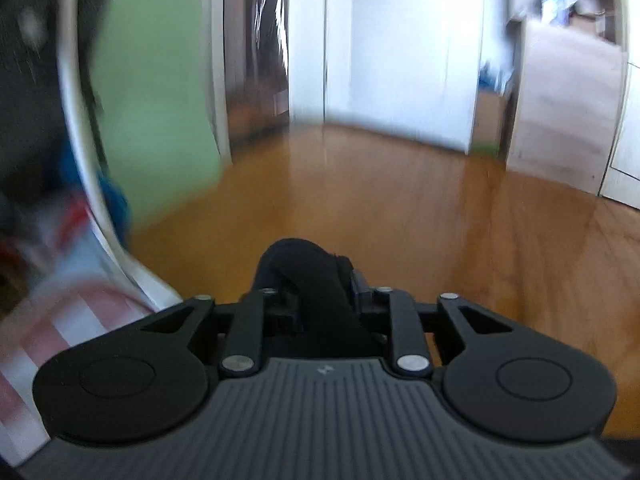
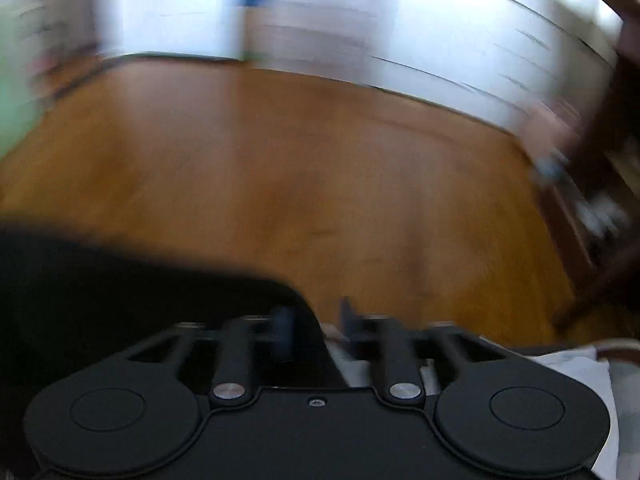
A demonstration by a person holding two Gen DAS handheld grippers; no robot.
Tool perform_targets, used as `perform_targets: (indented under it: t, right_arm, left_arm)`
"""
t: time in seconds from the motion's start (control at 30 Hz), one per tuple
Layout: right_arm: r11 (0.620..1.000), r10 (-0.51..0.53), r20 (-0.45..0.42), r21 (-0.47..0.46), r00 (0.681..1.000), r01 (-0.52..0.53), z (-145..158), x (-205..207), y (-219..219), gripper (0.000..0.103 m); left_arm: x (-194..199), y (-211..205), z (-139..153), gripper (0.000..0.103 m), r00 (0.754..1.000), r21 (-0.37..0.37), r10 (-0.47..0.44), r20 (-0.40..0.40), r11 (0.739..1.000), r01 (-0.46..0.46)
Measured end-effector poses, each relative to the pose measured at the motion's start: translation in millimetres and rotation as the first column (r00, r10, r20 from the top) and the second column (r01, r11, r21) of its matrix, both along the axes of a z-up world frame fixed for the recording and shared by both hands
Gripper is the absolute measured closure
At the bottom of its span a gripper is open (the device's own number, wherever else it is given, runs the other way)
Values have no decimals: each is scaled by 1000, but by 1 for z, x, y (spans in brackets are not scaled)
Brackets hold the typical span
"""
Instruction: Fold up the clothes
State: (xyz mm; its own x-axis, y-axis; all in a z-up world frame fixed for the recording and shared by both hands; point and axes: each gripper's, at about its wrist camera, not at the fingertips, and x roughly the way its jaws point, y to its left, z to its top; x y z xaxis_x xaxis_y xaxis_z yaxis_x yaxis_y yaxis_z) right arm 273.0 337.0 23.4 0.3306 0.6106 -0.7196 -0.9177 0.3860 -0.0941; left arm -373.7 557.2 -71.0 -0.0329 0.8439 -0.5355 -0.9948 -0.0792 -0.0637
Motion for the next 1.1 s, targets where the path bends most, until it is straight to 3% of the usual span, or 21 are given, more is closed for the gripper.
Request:
perform_targets:
  t: [0.07, 0.1, 0.13, 0.17, 0.27, 0.37, 0.5, 0.63, 0.7, 0.77, 0.83, 0.87, 0.9, 0.93, 0.97, 1.03, 1.1]
  right_arm:
    - [990, -126, -8, 61, 992, 126, -12, 15, 14, 52]
    - [981, -161, -54, 103, 985, 166, -18, 13, 10, 51]
    - [969, -186, -109, 143, 977, 200, -24, 9, 3, 51]
    - [963, -178, -181, 169, 967, 208, -32, 1, -6, 52]
    - [960, -96, -340, 217, 935, 178, -61, -34, -39, 51]
    - [963, -27, -385, 239, 922, 128, -89, -71, -64, 51]
    - [977, 78, -412, 211, 908, 11, -105, -111, -69, 51]
    - [964, 150, -389, 263, 909, -46, -101, -163, -83, 49]
    - [974, 155, -355, 214, 922, -81, -98, -191, -85, 41]
    - [979, 178, -312, 148, 933, -137, -92, -216, -86, 41]
    - [970, 225, -286, 155, 931, -186, -75, -232, -94, 40]
    - [966, 234, -276, 173, 932, -191, -67, -236, -99, 38]
    - [965, 228, -275, 194, 934, -178, -59, -240, -106, 34]
    - [963, 219, -277, 216, 936, -162, -51, -243, -112, 33]
    - [966, 186, -296, 229, 937, -120, -46, -244, -118, 33]
    - [967, 113, -364, 254, 925, -18, -39, -242, -127, 33]
    - [965, 78, -435, 259, 897, 41, -31, -244, -128, 33]
  left_arm:
    - [16, 5, -10, 67, 996, -51, -12, 86, 999, 17]
    - [23, -5, -14, 55, 993, -36, -57, 106, 997, 61]
    - [30, -16, -16, 41, 990, -25, -113, 89, 993, 115]
    - [38, -26, -18, 36, 983, -24, -170, 68, 985, 172]
    - [50, -56, -19, 34, 932, -124, -362, 17, 924, 361]
    - [52, -84, -6, 34, 864, -203, -504, 4, 845, 494]
    - [52, -128, 30, 32, 792, -198, -606, -75, 787, 584]
    - [34, -154, 70, 30, 765, -144, -639, -84, 767, 625]
    - [25, -158, 90, 24, 740, -180, -668, -75, 739, 649]
    - [21, -155, 102, 19, 724, -243, -683, -92, 721, 649]
    - [19, -151, 108, 19, 708, -319, -693, -136, 707, 631]
    - [17, -151, 109, 19, 694, -335, -695, -186, 709, 620]
    - [13, -152, 110, 19, 715, -335, -668, -207, 735, 590]
    - [7, -152, 108, 22, 738, -329, -647, -191, 751, 573]
    - [-5, -149, 102, 22, 761, -300, -647, -49, 736, 606]
    - [-29, -144, 86, 22, 758, -236, -610, 229, 721, 652]
    - [-53, -136, 52, 27, 758, -225, -482, 439, 758, 612]
